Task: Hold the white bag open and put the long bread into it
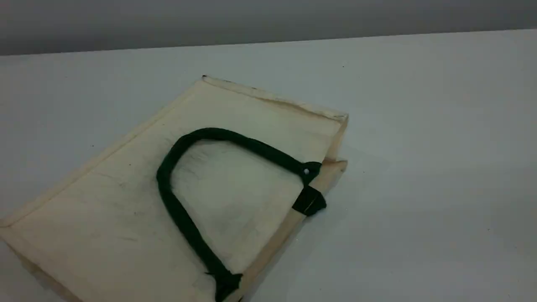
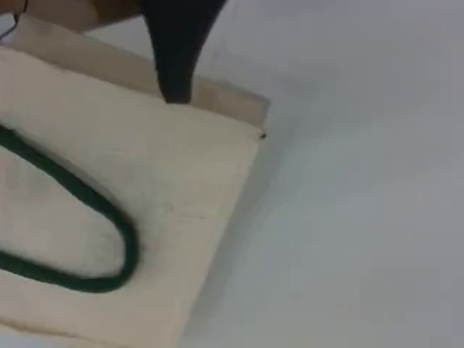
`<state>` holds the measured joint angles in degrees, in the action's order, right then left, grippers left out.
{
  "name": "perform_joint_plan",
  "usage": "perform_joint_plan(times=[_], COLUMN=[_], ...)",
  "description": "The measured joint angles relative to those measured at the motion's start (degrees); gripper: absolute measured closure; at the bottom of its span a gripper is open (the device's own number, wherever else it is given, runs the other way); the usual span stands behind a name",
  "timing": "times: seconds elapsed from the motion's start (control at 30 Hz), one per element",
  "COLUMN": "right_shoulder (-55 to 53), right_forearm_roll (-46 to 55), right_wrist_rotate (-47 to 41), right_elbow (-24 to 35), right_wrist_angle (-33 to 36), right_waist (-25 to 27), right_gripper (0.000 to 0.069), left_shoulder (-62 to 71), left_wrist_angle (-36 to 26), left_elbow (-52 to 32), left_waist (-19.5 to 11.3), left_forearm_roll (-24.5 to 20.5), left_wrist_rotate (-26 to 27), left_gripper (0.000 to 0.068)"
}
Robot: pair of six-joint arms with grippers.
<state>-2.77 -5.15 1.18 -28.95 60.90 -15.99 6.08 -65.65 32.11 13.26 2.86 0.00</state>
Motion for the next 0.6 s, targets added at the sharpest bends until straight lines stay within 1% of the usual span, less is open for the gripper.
perform_joint_plan(times=[0.13, 0.17, 0.5, 0.6], right_shoulder=[0.00, 0.00, 0.00, 0.00], right_forearm_roll=[-0.40, -0.40, -0.65, -0.85], right_wrist_rotate=[0.00, 0.00, -0.05, -0.05], right_elbow=[0.00, 0.00, -0.05, -0.05], right_wrist_angle=[0.06, 0.06, 0.06, 0.11], right_waist=[0.00, 0.00, 0.00, 1.55], right_gripper=[0.0185, 0.0185, 0.0185, 0.0185], left_shoulder=[0.00, 0.00, 0.00, 0.00], left_wrist_angle=[4.12, 4.36, 3.95, 3.95], left_elbow=[-2.77, -3.19, -3.37, -3.37], left_waist=[0.00, 0.00, 0.00, 0.00], left_forearm_roll=[0.05, 0.05, 0.05, 0.10], left_wrist_rotate=[-0.75, -0.75, -0.75, -0.75], left_gripper=[0.0150, 0.0150, 0.0150, 0.0150])
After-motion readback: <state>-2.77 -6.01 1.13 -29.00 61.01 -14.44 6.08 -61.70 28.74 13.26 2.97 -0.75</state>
